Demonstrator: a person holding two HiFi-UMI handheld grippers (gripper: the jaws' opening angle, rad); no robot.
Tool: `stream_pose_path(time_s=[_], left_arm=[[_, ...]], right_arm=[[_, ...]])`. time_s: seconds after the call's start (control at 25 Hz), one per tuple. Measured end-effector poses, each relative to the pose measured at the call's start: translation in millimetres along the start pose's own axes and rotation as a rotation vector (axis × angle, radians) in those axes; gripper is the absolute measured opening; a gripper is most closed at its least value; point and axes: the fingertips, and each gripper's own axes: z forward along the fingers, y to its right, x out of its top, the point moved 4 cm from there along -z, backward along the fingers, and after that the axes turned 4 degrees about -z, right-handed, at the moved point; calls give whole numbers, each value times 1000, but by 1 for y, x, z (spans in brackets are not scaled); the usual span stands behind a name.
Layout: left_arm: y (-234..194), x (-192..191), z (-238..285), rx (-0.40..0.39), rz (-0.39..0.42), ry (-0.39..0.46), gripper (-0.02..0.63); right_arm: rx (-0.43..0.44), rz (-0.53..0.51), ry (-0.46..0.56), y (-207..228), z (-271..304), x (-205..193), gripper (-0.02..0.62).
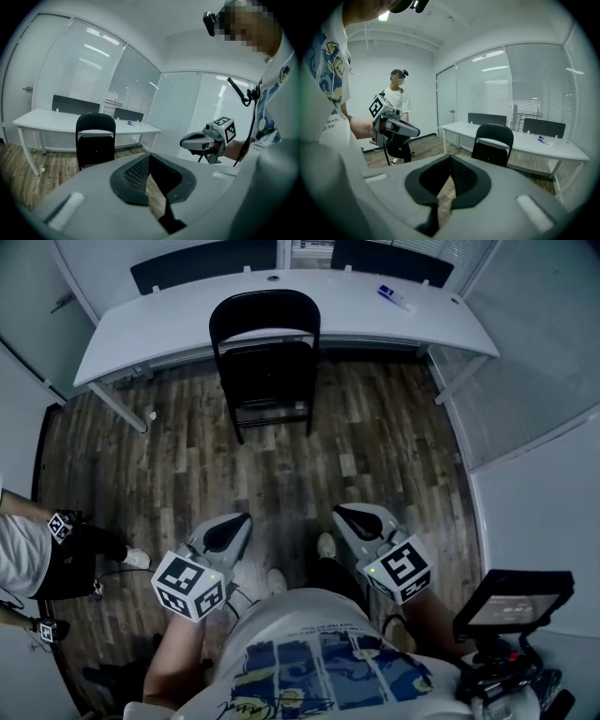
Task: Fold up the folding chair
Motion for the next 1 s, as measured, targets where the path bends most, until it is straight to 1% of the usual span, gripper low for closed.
stream_pose_path(time_s=[0.52, 0.72, 1.0], left_arm=[[8, -4, 8, -29, 10, -21, 3], [7, -5, 9, -27, 4, -23, 3], [7, -9, 16, -44, 5, -40, 3]], right_arm=[[9, -14, -5, -4, -4, -1, 2], [15, -18, -5, -6, -3, 0, 2], [4, -9, -15, -4, -5, -5, 2]])
